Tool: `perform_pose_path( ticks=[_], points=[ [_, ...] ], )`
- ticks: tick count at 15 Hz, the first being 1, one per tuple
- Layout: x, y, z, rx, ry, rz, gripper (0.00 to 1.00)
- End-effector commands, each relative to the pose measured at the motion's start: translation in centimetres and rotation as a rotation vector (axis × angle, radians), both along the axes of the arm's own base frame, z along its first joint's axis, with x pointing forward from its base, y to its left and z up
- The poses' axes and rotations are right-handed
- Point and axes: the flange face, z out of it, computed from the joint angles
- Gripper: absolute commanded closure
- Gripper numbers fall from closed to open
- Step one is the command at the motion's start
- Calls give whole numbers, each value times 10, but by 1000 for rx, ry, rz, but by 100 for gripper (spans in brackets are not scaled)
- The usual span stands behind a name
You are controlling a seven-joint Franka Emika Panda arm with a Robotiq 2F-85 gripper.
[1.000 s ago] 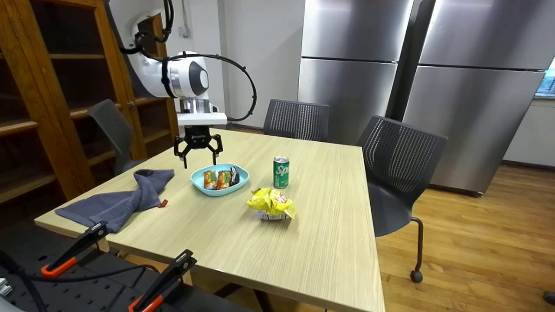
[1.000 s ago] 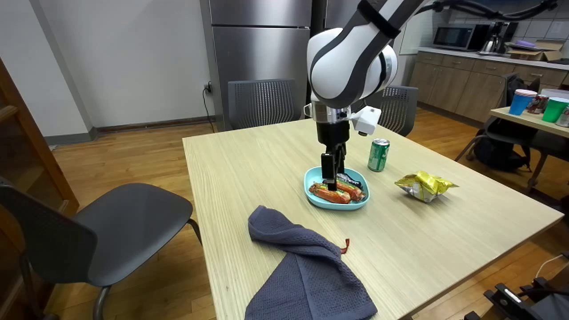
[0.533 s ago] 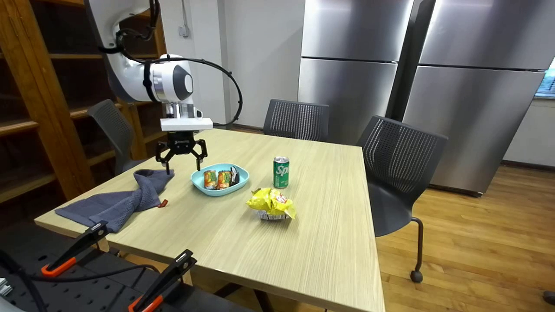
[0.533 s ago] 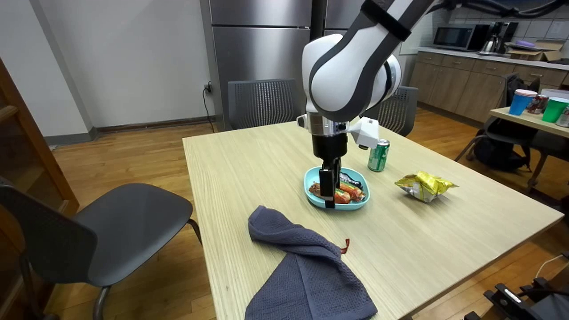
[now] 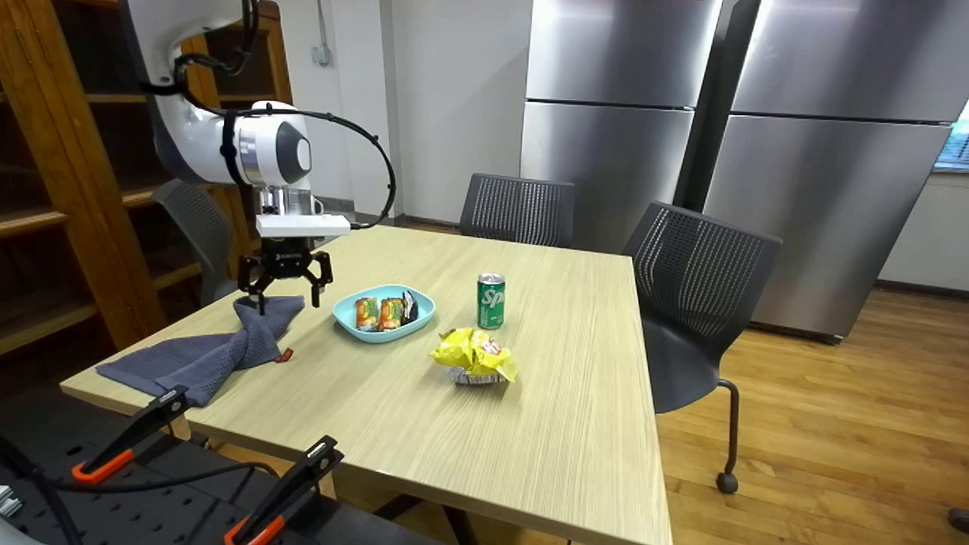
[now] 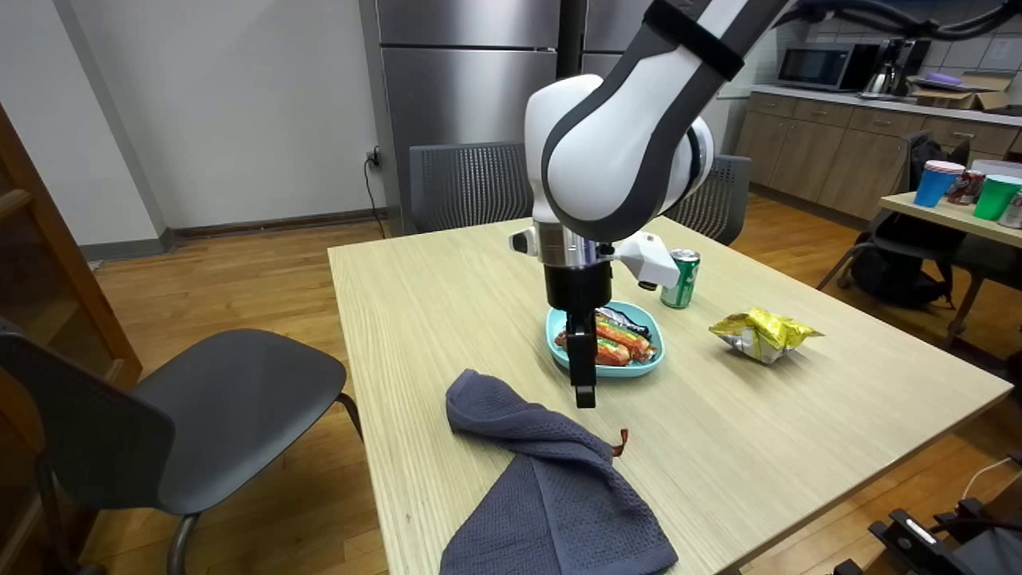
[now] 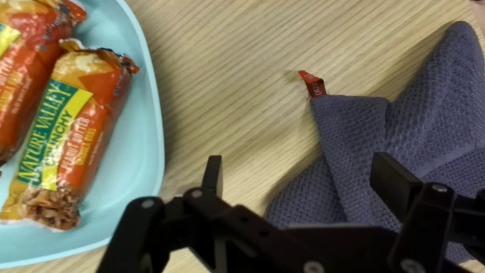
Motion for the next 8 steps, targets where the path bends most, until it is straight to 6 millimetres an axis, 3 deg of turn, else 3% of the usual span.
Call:
perform_pose_path(
  ticks=[1,8],
  points=[
    [-16,11,9,18,21,90,0],
    [-24,25,4,70,110,212,0]
  ],
)
